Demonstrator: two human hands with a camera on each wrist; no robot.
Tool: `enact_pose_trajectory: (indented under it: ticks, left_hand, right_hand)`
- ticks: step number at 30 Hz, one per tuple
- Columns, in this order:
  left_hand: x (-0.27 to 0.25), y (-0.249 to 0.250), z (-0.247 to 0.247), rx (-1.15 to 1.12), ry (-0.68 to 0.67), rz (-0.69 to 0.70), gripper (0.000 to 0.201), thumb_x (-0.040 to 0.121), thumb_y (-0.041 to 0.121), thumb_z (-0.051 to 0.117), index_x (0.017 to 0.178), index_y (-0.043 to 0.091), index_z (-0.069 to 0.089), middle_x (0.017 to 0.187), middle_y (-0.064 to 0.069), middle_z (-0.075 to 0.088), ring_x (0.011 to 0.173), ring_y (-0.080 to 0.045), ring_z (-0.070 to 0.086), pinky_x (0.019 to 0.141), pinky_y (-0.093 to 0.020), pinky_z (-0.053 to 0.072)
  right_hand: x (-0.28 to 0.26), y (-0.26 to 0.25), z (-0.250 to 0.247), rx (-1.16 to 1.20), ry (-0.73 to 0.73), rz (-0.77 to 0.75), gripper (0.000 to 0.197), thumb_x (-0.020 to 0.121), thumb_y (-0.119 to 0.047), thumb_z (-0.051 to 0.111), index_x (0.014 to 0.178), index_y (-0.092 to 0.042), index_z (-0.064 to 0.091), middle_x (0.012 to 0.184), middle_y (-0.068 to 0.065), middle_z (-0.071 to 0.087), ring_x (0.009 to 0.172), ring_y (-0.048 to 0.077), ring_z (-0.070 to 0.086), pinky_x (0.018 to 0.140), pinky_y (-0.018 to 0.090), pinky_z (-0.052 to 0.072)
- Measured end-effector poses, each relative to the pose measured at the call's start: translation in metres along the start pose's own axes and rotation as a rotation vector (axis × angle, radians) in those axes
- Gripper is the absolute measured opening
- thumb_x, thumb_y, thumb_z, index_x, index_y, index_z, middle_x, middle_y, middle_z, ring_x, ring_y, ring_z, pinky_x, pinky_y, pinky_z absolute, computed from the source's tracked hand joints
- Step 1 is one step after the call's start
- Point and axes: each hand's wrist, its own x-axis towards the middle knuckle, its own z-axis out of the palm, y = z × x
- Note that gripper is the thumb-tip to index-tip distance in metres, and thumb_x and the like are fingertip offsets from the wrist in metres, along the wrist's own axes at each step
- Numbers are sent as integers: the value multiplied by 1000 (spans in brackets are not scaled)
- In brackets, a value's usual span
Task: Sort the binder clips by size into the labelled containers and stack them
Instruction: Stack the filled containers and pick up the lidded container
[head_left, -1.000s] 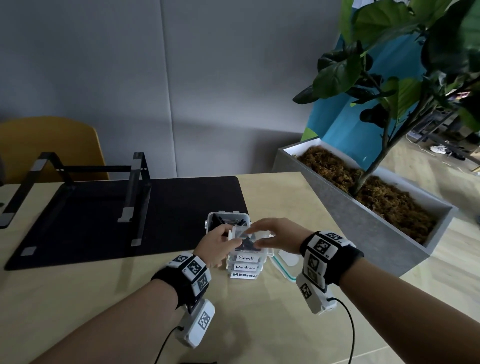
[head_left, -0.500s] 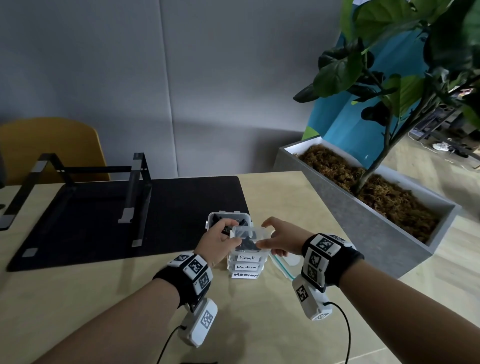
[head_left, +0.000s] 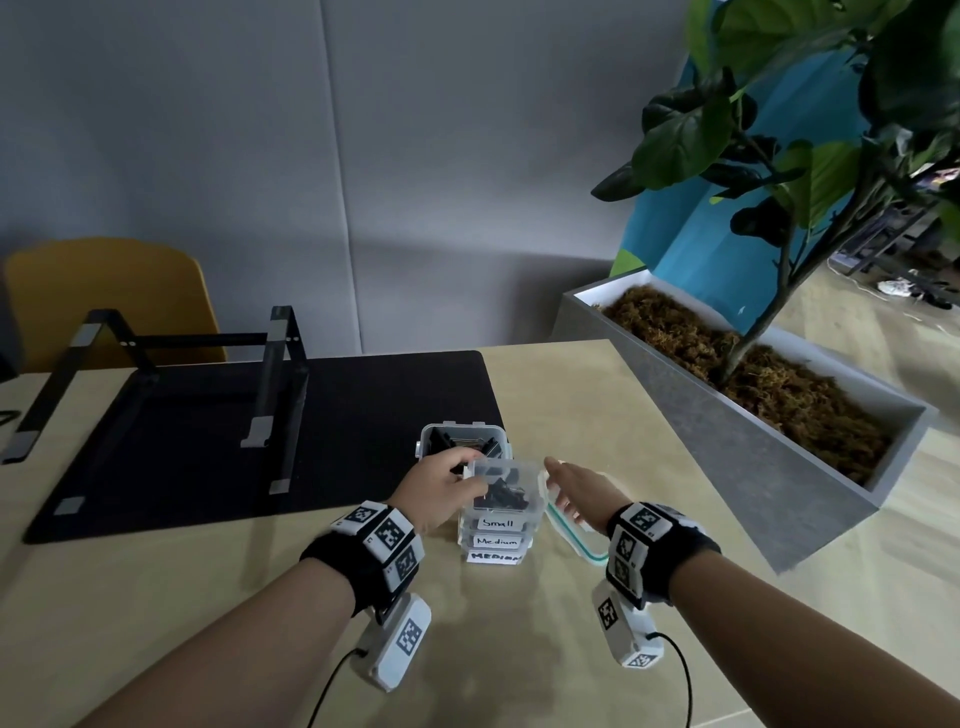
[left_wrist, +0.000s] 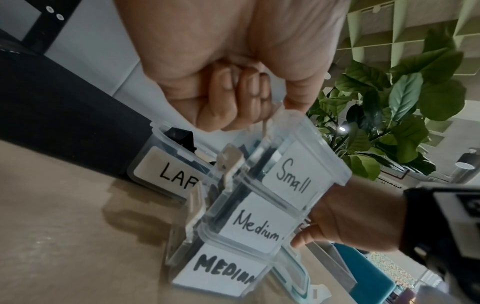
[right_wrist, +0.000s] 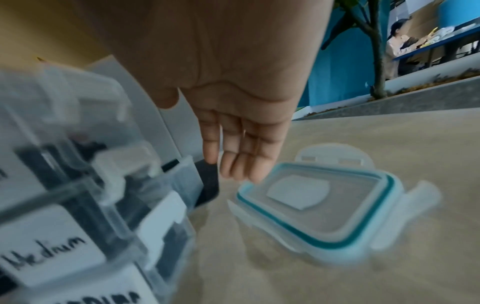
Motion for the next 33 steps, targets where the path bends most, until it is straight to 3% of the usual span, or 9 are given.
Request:
enact_pose_trajectory:
  ticks: [3,6,12,15,19,22,26,31,33]
  left_hand:
    - [-1,2,-1,30,5,1,36,68,35,60,104,36,60,94,-11,73,87,-27,68,88,-43,54]
    - [1,3,-4,57,20,5,26,75,29,62,101,28,63,84,-7,71,70,-21,63,65,-28,50]
    - [17,-6,-29,28,242,21,11,90,21,57,92,16,66,63,13,52,57,-2,46,55,-20,35]
    - [29,-10,-47,159,274,29,9,88,17,59,95,18,65,67,8,53,59,-6,49,52,-20,38]
    - [46,-2,-61,220,199,71,22,83,11,65,102,21,61,84,5,62,81,-15,61,70,-29,53]
    - [55,10,-64,234,140,108,43,81,10,69,121,19,54,110,0,60,106,-18,59,94,-31,48]
    - [64,27,-61,135,84,157,71,79,9,72,140,21,37,127,2,47,117,-10,46,100,-25,36]
    - [70,29,-70,183,112,185,16,80,18,70,85,29,61,90,-17,64,84,-28,63,90,-45,53]
    - [69,25,-74,78,78,141,14,85,10,66,83,23,60,87,-16,61,82,-25,63,81,-39,57]
  right_hand:
    - [3,12,6,-321,16,-3,45,93,-38,47,116,0,57,118,15,61,106,26,57,87,27,40]
    - [10,27,15,-521,-61,52,51,82,-37,64,120,-6,51,123,9,57,112,23,54,92,28,42]
    - [20,30,7,-569,-15,55,15,81,-24,57,91,-13,53,94,6,58,83,20,53,59,21,38]
    - [21,14,-16,-522,98,0,27,81,-24,60,102,-6,57,104,12,63,82,24,54,63,26,37]
    - [13,-24,-49,-534,175,-100,28,84,-26,58,100,-3,57,101,16,60,78,24,46,62,28,34]
    - [7,-51,-67,-515,226,-198,10,86,-16,51,91,-7,51,91,13,53,79,27,48,51,28,28]
    - [5,-85,-81,-519,206,-372,21,90,-17,52,106,-5,54,107,16,61,101,32,55,72,31,36]
    - [22,-111,-77,-407,146,-471,24,88,-23,58,104,-5,54,105,14,62,96,30,55,76,32,39]
    - [31,-107,-76,-312,150,-449,34,84,-29,65,107,-7,53,103,8,61,96,27,55,78,32,41]
